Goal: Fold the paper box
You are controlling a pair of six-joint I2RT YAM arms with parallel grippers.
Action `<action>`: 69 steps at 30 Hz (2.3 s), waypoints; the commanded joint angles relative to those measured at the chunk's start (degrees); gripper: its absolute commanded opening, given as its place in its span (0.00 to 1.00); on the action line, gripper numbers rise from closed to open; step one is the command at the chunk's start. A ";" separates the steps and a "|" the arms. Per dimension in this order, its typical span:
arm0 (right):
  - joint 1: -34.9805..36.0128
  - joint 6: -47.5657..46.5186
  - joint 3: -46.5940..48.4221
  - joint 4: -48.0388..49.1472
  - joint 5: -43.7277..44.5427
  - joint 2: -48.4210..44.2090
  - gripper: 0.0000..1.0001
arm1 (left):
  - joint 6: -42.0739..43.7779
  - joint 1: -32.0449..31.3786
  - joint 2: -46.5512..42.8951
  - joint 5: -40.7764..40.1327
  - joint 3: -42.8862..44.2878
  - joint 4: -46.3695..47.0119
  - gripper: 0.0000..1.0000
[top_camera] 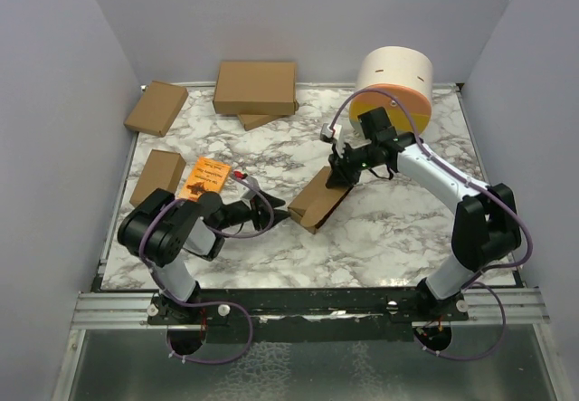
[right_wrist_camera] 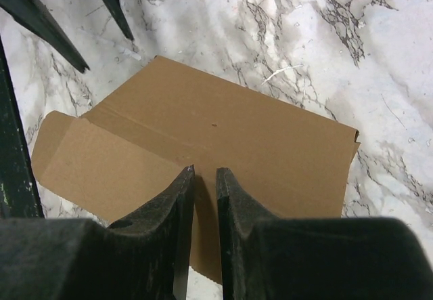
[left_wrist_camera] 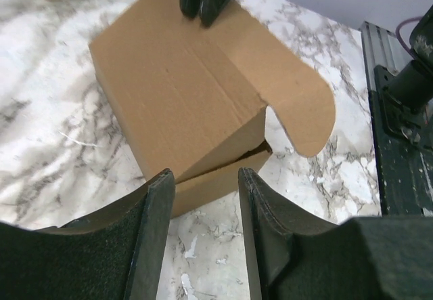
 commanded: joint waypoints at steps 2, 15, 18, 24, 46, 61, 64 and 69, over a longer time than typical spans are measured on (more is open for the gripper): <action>-0.04 -0.31 -1.56 0.17 2.15 1.77 0.19 | 1.07 -0.20 -11.06 -8.22 -2.82 -0.46 0.46; -0.04 -2.85 -8.61 2.25 7.70 3.86 0.20 | -11.06 -3.48 -20.11 -21.45 9.30 -42.07 0.39; -0.04 -2.85 -8.56 2.19 6.41 3.63 0.22 | -14.63 -5.06 -17.61 -23.59 10.84 -43.94 0.40; -0.13 -2.06 -6.43 1.45 -0.19 2.22 0.25 | -10.02 -10.35 -13.70 -30.70 18.00 -52.35 0.43; -15.86 -51.50 -14.97 -12.81 -28.29 -13.52 0.81 | 1.54 -13.62 -0.10 -32.37 36.10 -78.19 0.42; -8.16 -77.11 -32.42 21.01 -15.35 -15.17 1.00 | 4.72 -13.56 3.05 -31.93 41.19 -83.80 0.42; -6.02 -77.88 -34.74 26.95 -11.82 -14.51 1.00 | 6.00 -13.56 4.10 -31.46 42.76 -85.36 0.42; -3.33 -77.31 -39.24 38.32 -6.18 -13.67 1.00 | 7.25 -13.48 5.35 -31.14 45.03 -87.61 0.42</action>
